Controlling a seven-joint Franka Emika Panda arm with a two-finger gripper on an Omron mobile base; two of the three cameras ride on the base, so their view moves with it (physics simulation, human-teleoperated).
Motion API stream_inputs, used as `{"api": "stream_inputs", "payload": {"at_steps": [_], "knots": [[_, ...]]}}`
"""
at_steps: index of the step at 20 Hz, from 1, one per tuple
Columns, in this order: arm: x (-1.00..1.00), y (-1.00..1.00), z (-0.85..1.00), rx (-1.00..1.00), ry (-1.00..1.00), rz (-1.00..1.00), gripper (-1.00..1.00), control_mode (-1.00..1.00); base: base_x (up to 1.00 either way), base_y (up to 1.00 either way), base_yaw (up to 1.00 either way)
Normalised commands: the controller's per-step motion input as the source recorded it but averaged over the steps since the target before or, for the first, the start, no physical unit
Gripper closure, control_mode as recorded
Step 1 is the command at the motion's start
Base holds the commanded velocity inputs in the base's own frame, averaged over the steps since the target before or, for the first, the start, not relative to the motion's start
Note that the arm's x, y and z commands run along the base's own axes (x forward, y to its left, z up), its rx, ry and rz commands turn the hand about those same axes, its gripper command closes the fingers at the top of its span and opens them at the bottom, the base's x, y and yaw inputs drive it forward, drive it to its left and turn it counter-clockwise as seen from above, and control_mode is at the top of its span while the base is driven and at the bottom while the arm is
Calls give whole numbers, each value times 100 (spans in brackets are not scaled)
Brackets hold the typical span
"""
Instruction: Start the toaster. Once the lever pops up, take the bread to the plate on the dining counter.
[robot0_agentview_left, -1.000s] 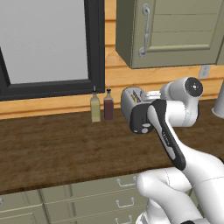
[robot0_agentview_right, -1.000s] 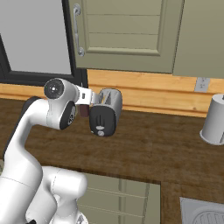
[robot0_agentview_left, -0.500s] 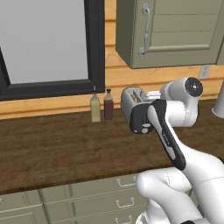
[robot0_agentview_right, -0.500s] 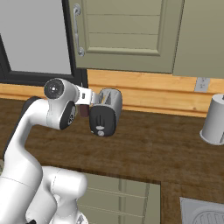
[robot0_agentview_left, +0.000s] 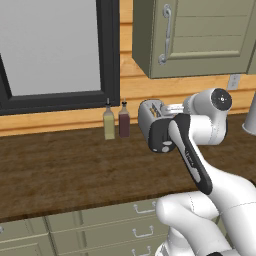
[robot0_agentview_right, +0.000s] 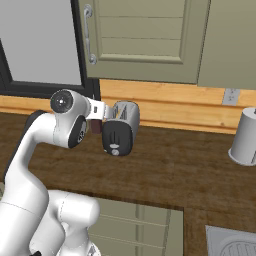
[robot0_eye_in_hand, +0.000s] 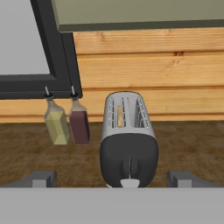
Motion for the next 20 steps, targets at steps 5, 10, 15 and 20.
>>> {"api": "stream_inputs", "payload": {"at_steps": [5,10,15,20], "knots": [[0,0,0,0,0,0,-100,-100,0,0,0],[0,0,0,0,0,0,-100,-100,0,0,0],[0,0,0,0,0,0,-100,-100,0,0,0],[0,0,0,0,0,0,-100,-100,0,0,0]]}}
